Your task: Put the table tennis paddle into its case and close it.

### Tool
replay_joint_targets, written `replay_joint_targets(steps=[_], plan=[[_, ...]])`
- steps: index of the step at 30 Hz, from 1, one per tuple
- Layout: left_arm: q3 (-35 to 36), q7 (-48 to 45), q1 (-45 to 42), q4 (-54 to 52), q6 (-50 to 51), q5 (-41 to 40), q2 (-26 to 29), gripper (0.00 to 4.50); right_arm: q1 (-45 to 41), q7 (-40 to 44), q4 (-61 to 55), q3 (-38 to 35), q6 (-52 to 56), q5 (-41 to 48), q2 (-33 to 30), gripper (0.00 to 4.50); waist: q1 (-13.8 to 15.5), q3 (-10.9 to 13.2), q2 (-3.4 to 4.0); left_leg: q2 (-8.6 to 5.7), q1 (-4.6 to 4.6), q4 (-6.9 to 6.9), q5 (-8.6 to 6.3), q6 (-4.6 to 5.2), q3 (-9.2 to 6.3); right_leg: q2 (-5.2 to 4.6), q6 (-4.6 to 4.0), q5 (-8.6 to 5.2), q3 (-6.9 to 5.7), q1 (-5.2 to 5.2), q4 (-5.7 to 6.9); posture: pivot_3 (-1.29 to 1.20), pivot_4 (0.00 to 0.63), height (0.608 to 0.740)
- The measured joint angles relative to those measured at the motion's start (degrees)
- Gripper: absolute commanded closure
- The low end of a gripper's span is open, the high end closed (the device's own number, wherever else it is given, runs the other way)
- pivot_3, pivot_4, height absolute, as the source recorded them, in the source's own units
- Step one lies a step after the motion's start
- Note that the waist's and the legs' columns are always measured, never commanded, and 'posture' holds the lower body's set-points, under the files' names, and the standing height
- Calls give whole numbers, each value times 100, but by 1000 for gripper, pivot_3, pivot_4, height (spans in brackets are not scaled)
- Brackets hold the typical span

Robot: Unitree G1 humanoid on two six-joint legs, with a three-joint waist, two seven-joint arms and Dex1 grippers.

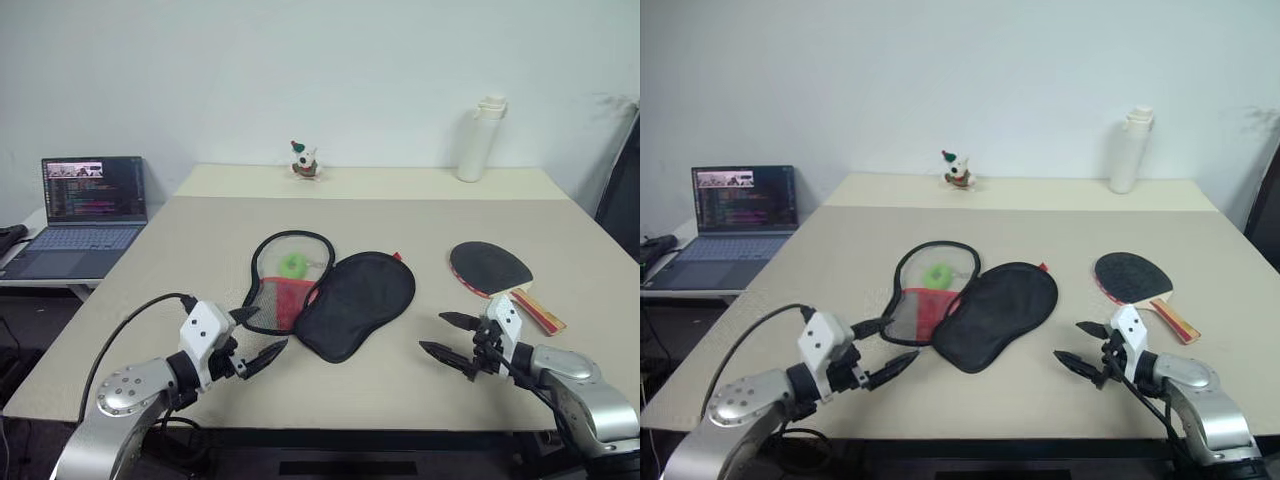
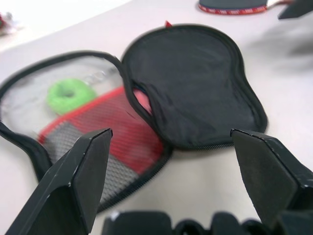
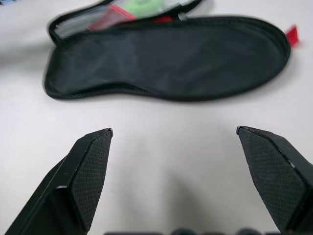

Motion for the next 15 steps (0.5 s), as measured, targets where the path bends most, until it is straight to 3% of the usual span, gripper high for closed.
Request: replay_joint_targets(steps=[15], plan=[[-284,-556,-1072,1162,-449,17,-224,259,-11,-642,-958,-378,1290,710,-126,32,2,-2,-3,-2,-1,2,1,0,-1,1,2,0,-2,1,0,0,150,740]])
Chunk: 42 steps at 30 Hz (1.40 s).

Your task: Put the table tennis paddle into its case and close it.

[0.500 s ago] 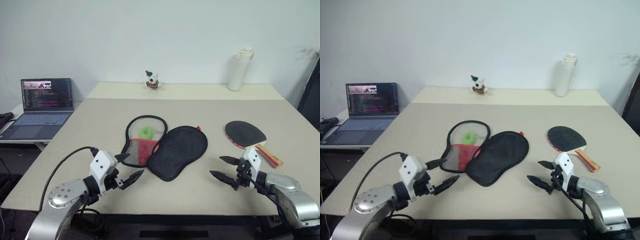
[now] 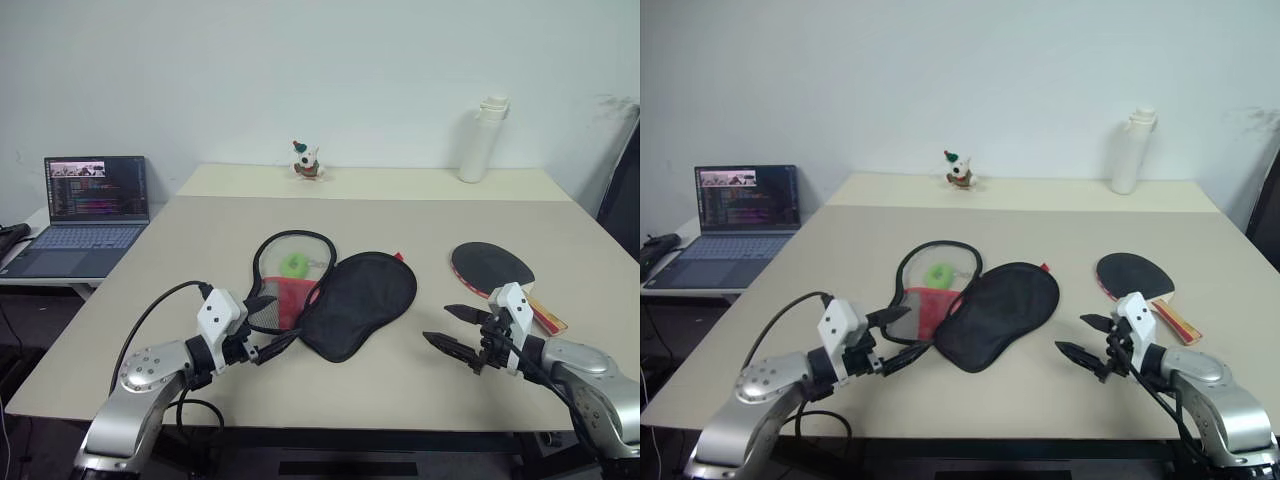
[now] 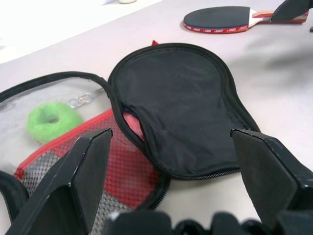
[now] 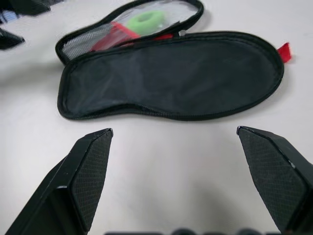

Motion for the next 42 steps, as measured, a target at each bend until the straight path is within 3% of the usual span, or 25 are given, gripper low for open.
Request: replay_joint_targets(steps=[8,16,23,31,38,42], plan=[[17,-703,-570,724,83,-309,169,129,-436,-647,-17,279,600,136,568,5,-33,1,1,3,-8,-6,0,0,-1,15,-2,0,0,-10,1,0,150,740],[83,-1279,-1320,1512,358,-585,423,129,-877,-1740,-140,456,2298,448,1293,5,-26,0,0,3,-10,-6,0,0,-4,28,-2,1,1,-12,1,0,150,740],[-2,-2062,-1468,1573,654,-630,885,129,-1240,-2374,-42,427,3263,643,1869,5,-51,0,0,4,-13,-8,0,0,-4,30,-4,1,1,-18,2,0,150,740],[-5,-2319,-1590,1659,699,-596,1016,129,-1544,-2617,357,795,3321,489,2349,5,-87,0,-1,5,-12,-8,0,0,-2,32,-3,1,3,-20,3,0,150,740],[-19,-2382,-1620,1655,705,-556,1026,129,-1879,-2700,975,1169,2758,72,2901,5,-218,-2,-4,31,3,-7,1,1,5,64,-10,5,6,-20,14,0,150,740],[-19,-2418,-1618,1609,776,-566,1031,0,-1978,-2731,1148,1195,2645,-69,2982,1001,-189,-2,-3,51,-5,-9,1,0,1,79,-21,8,7,-31,15,0,150,740]])
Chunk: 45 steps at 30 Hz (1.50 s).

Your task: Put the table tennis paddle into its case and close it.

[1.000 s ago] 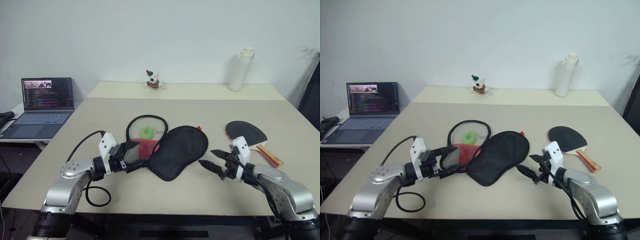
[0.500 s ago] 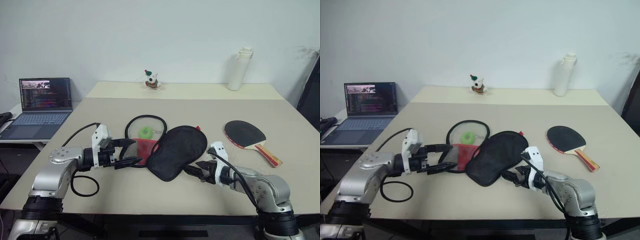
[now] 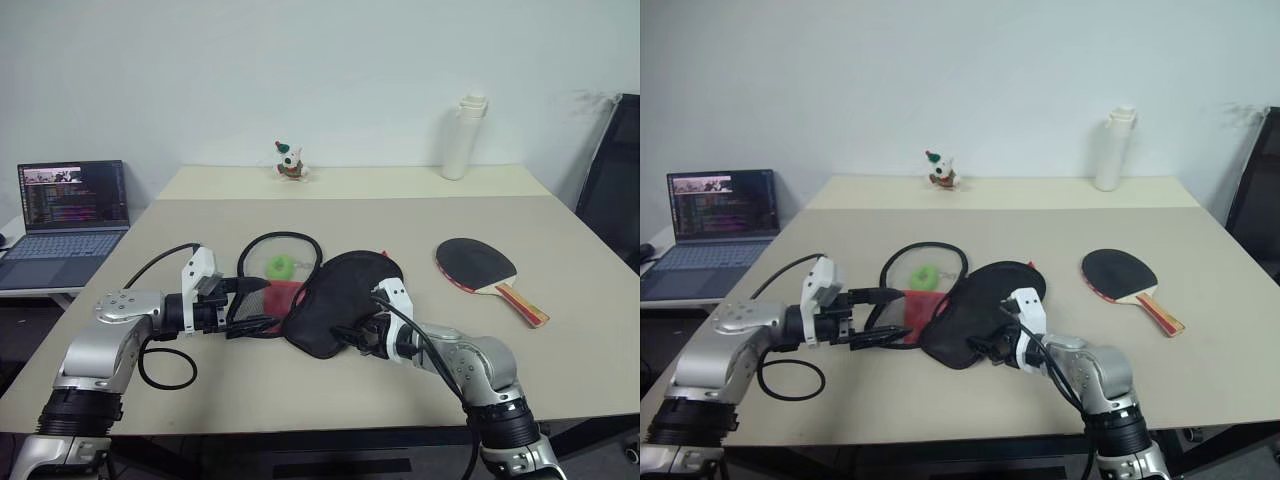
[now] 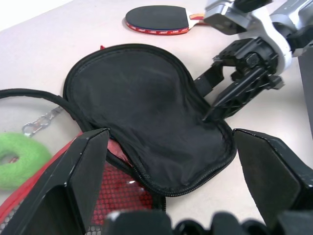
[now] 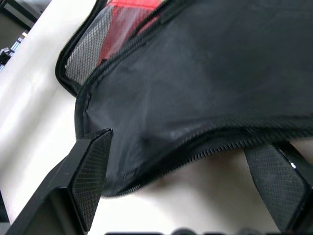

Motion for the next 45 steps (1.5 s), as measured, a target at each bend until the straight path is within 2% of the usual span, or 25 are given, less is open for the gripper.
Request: replay_joint_targets(steps=[8,10,17,25,32,38,41,45], plan=[[0,-108,142,-206,165,-41,89,0,0,30,3,-135,79,1,-212,3911,7,0,0,-1,-15,-4,-1,-1,3,-2,-3,1,1,-12,-4,0,150,740],[0,-121,218,-238,178,-41,96,0,0,96,3,-204,154,10,-371,4449,8,0,0,-1,-15,-3,-1,-1,3,-3,-3,1,1,-12,-4,0,150,740],[-17,-122,410,-637,287,-72,98,0,-451,645,567,-502,368,61,-1355,4449,15,0,0,-3,-14,-3,-1,0,7,-3,-3,1,0,-11,-6,0,150,740],[-86,-133,420,-748,294,-66,98,0,-1158,1645,1808,-253,227,-112,-2277,4449,16,1,0,-4,-15,-5,-1,0,13,-2,-3,2,0,-12,-10,0,150,740],[-191,-191,294,-747,274,-36,98,0,-1564,2319,2643,101,-198,-500,-2567,4449,16,2,-1,-4,-16,-5,-1,0,13,-1,-3,2,0,-12,-10,0,150,740],[-215,-241,261,-738,249,24,97,0,-1883,2621,3227,214,-543,-819,-2579,4449,16,2,-1,-4,-15,-4,-1,0,16,-2,-4,2,0,-12,-9,0,150,740],[-231,-248,256,-733,196,46,97,0,-1984,2605,3387,202,-660,-933,-2564,3832,16,2,-1,-4,-16,-4,-1,0,15,-2,-4,2,0,-12,-9,0,150,740],[-263,-255,223,-718,159,61,97,0,-1988,2621,3430,195,-735,-1026,-2564,2452,17,2,0,-4,-16,-4,-1,0,15,-2,-4,3,1,-13,-9,0,150,740]])
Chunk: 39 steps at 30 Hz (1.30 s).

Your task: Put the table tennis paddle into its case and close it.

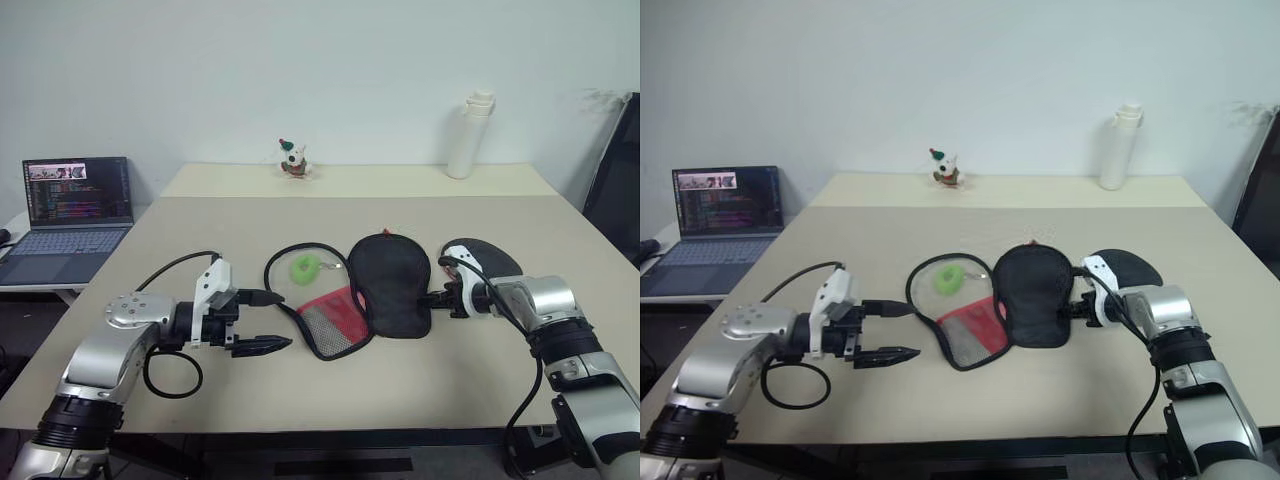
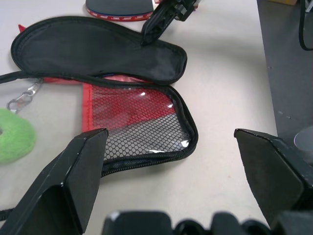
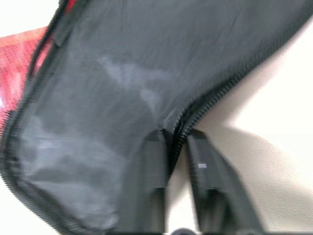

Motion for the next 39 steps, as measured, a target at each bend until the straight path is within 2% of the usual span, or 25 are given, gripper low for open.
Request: replay_joint_targets(steps=[7,12,16,23,28,39], plan=[[-9,1,-16,78,-22,4,-4,0,271,141,-589,-219,-480,-172,-562,160,18,3,3,-4,-4,0,0,0,2,-3,1,0,-2,-2,-3,0,150,740],[-17,11,-9,69,-31,1,-33,0,570,165,-1195,-961,-538,119,-806,71,15,3,3,-1,-3,-1,0,0,-3,-2,1,0,0,-1,-1,0,150,740],[-42,9,-34,71,-32,0,-68,0,855,-118,-1114,-1337,-819,56,-946,71,15,3,3,-2,-1,2,0,0,1,-2,1,0,1,1,0,0,150,740],[-169,-28,-323,102,-99,7,-159,0,923,-370,280,-1466,-1588,-351,-1269,71,5,3,3,-5,2,0,0,0,19,-2,1,0,6,0,-2,0,150,740],[-278,-122,-503,220,-132,40,-161,0,571,-326,1511,-1448,-1988,-580,-1327,71,-22,4,4,-3,9,0,0,0,33,1,1,0,16,0,2,0,150,740],[-291,-139,-532,360,-208,76,-160,0,61,94,2585,-1118,-2623,-1066,-1197,71,-22,4,4,0,11,1,0,0,42,2,2,1,20,0,0,0,150,740]])
